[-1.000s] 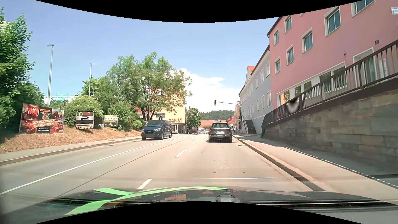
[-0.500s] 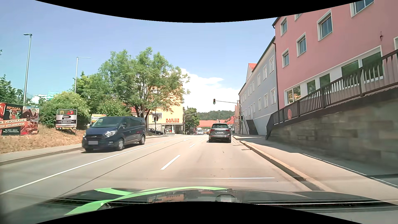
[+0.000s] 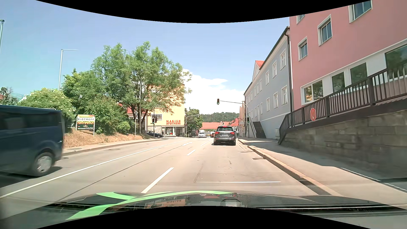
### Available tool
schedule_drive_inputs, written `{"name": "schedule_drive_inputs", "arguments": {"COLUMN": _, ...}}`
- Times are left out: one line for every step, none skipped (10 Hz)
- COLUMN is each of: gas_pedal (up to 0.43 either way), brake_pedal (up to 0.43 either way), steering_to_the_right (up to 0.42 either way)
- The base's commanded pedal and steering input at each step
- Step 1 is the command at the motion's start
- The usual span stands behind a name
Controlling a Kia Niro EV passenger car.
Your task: Follow the waypoints while adhering to traffic rules and regulations
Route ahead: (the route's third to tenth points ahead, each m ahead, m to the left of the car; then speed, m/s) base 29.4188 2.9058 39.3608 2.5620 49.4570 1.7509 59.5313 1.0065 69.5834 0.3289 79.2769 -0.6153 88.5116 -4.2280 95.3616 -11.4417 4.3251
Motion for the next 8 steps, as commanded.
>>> {"name": "schedule_drive_inputs", "arguments": {"gas_pedal": 0.209, "brake_pedal": 0.000, "steering_to_the_right": 0.013}}
{"name": "schedule_drive_inputs", "arguments": {"gas_pedal": 0.209, "brake_pedal": 0.000, "steering_to_the_right": 0.015}}
{"name": "schedule_drive_inputs", "arguments": {"gas_pedal": 0.209, "brake_pedal": 0.000, "steering_to_the_right": 0.017}}
{"name": "schedule_drive_inputs", "arguments": {"gas_pedal": 0.209, "brake_pedal": 0.000, "steering_to_the_right": 0.019}}
{"name": "schedule_drive_inputs", "arguments": {"gas_pedal": 0.209, "brake_pedal": 0.000, "steering_to_the_right": 0.019}}
{"name": "schedule_drive_inputs", "arguments": {"gas_pedal": 0.209, "brake_pedal": 0.000, "steering_to_the_right": 0.019}}
{"name": "schedule_drive_inputs", "arguments": {"gas_pedal": 0.209, "brake_pedal": 0.000, "steering_to_the_right": 0.019}}
{"name": "schedule_drive_inputs", "arguments": {"gas_pedal": 0.209, "brake_pedal": 0.000, "steering_to_the_right": 0.018}}
